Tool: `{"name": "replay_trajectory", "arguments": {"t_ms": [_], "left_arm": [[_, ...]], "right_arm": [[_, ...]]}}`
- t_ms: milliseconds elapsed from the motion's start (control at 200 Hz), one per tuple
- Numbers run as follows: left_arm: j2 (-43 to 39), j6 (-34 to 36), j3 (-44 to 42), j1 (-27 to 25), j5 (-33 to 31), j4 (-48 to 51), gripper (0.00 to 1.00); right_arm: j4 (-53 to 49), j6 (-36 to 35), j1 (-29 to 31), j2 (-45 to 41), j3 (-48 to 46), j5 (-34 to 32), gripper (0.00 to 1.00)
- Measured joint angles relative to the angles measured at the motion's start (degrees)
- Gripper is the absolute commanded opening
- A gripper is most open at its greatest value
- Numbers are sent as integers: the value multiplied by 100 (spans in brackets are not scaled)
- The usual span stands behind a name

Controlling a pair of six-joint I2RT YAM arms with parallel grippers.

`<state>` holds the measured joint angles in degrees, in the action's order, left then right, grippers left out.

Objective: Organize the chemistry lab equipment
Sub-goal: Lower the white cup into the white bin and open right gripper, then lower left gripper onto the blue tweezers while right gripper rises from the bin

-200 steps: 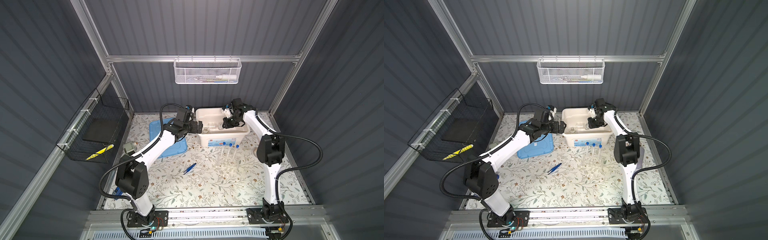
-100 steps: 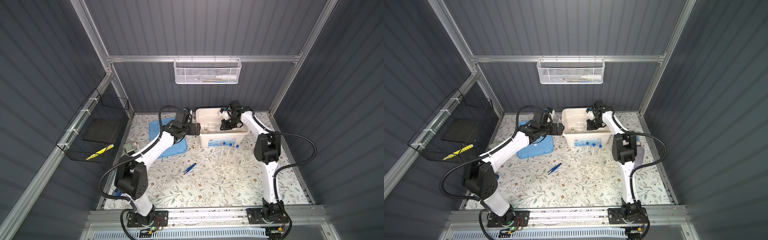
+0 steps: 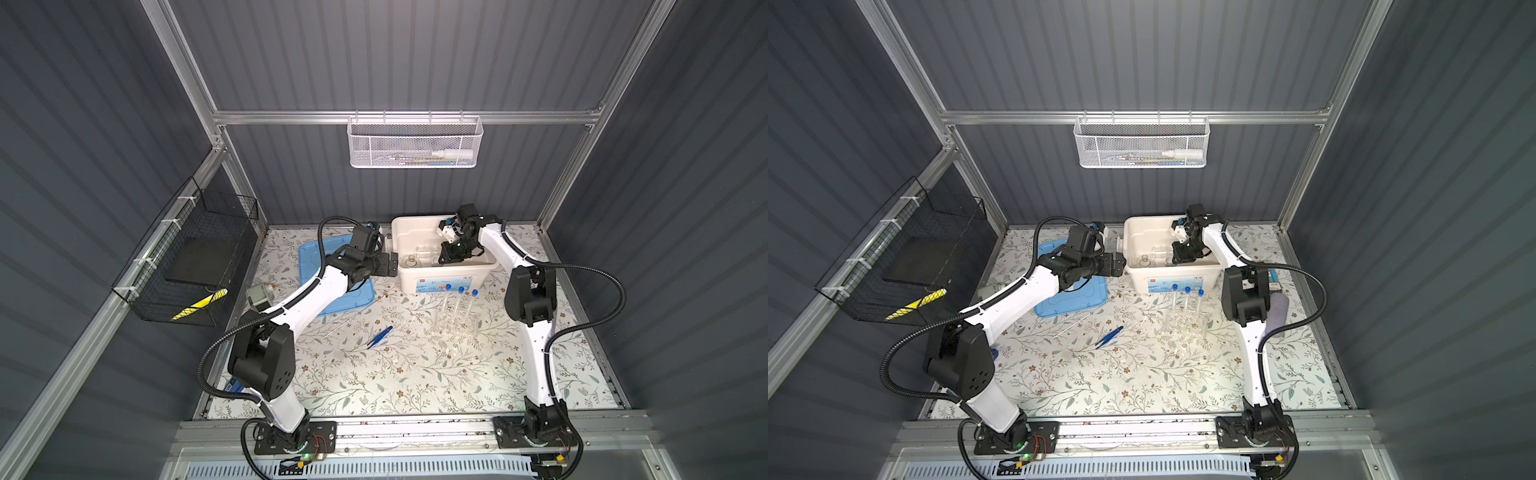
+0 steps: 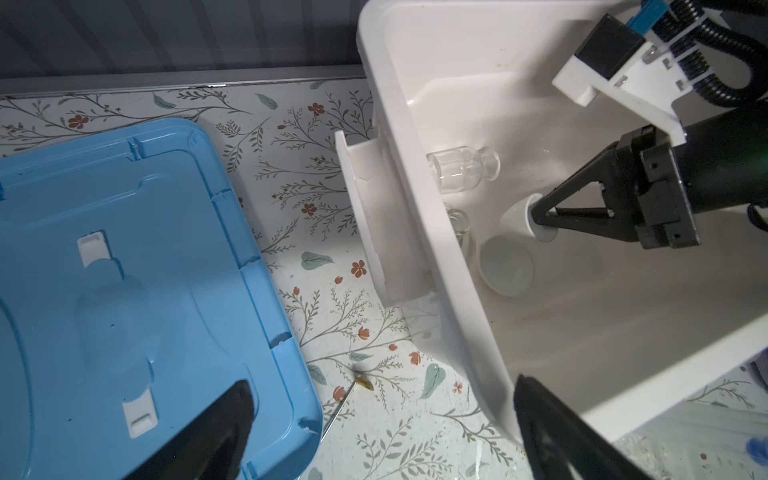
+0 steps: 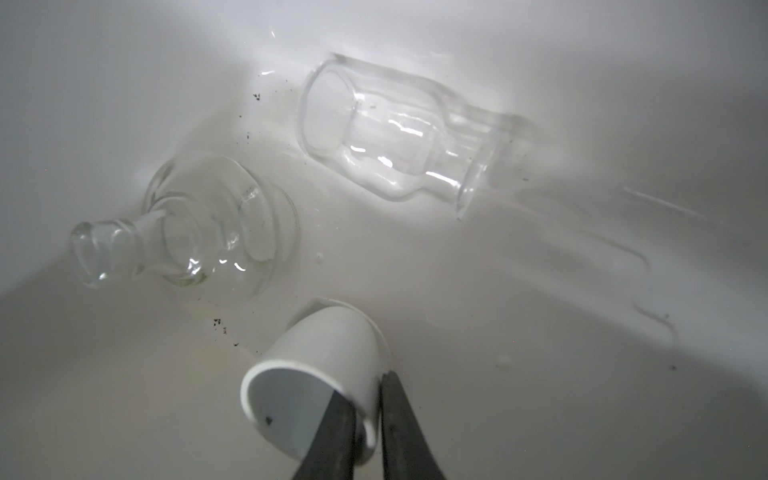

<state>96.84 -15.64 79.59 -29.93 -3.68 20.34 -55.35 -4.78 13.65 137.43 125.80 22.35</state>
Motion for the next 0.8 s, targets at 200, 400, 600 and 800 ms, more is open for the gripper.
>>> {"name": "replay_trajectory", "arguments": {"t_ms": [200, 400, 600, 800], "left_arm": [[-214, -4, -177, 0, -262, 122, 100], [-605, -28, -597, 0, -452, 149, 100], [-883, -142, -1137, 0, -649, 284, 99], [-909, -313, -1596, 0, -669, 560, 93]], "right_arm": [[-24, -28, 0, 0, 2, 20, 23], [-4, -42, 0, -4, -4, 22, 24], [221, 2, 0, -273, -391, 24, 33], [553, 168, 0, -761, -737, 107, 48]]}}
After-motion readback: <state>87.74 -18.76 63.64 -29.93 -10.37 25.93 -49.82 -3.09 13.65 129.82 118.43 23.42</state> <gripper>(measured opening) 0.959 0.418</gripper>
